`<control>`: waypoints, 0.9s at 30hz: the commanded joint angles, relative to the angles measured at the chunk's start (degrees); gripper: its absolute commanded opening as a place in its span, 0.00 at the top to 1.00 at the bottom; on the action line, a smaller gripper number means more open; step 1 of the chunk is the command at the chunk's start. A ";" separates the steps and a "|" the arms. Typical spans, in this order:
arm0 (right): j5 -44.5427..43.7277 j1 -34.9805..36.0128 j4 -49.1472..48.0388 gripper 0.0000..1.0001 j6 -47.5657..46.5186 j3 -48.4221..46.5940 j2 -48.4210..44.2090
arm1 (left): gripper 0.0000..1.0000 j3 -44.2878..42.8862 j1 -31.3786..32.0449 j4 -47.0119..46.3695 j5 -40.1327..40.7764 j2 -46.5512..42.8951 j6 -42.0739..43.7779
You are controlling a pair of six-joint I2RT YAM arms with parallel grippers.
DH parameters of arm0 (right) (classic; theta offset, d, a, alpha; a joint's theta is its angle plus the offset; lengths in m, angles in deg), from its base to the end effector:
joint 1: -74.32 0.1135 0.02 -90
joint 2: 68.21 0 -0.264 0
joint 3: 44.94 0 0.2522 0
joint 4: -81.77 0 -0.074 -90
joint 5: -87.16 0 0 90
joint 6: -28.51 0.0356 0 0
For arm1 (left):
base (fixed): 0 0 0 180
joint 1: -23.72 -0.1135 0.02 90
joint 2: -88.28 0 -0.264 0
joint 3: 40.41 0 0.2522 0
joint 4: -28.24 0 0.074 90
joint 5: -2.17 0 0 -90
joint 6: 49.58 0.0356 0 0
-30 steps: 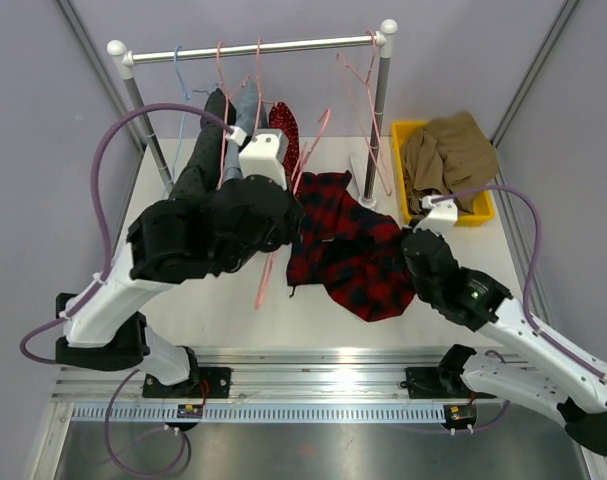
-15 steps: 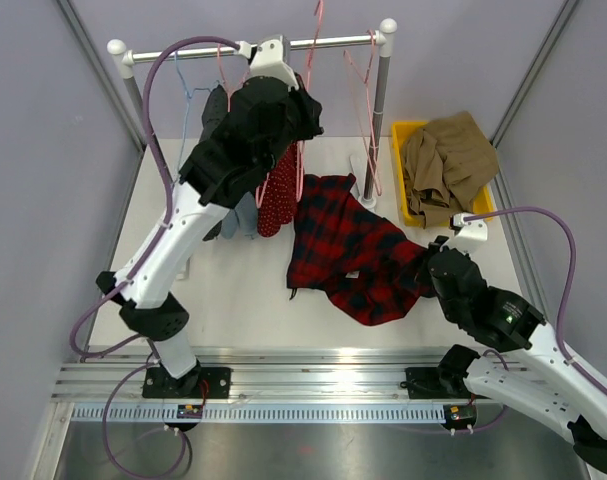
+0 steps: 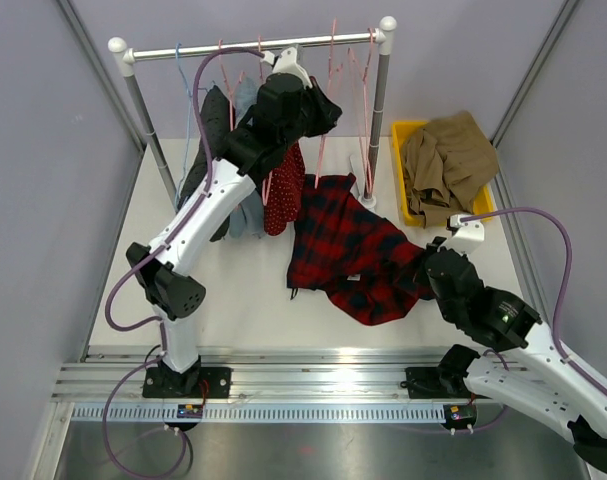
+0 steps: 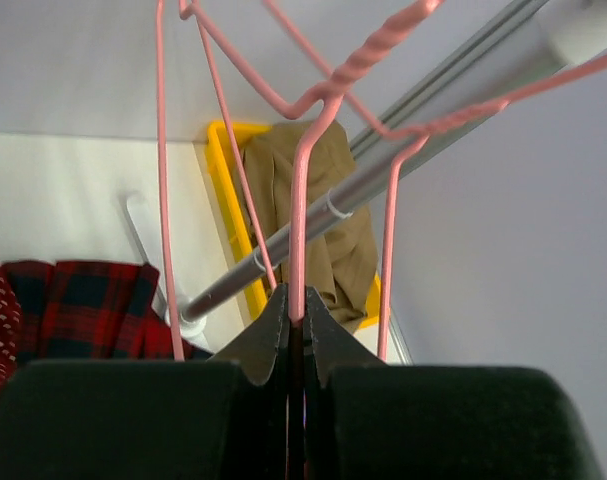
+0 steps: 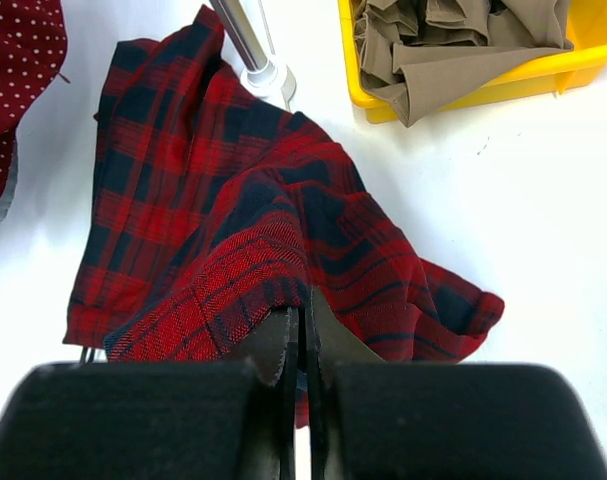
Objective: Remove the skirt from the hanger
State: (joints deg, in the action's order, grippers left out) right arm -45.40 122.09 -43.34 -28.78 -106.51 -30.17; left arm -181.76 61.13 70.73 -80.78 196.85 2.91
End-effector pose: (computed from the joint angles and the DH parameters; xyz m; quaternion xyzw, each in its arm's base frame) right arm 0.1045 0.0793 0.3247 0.0697 0.8287 0.0532 0.5527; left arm 0.3393 -0.2540 0.4819 -0.0403 0.7629 -0.3541 0.5394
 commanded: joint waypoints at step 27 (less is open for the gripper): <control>-3.86 -21.99 -20.14 1.00 -49.59 -66.23 40.33 | 0.01 39.16 2.14 9.85 -1.26 -47.92 12.82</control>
State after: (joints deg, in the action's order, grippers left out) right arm -52.35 106.38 -58.10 -73.26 -161.52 4.87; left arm -145.43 63.16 77.94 -83.52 150.36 12.74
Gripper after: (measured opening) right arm 0.020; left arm 0.987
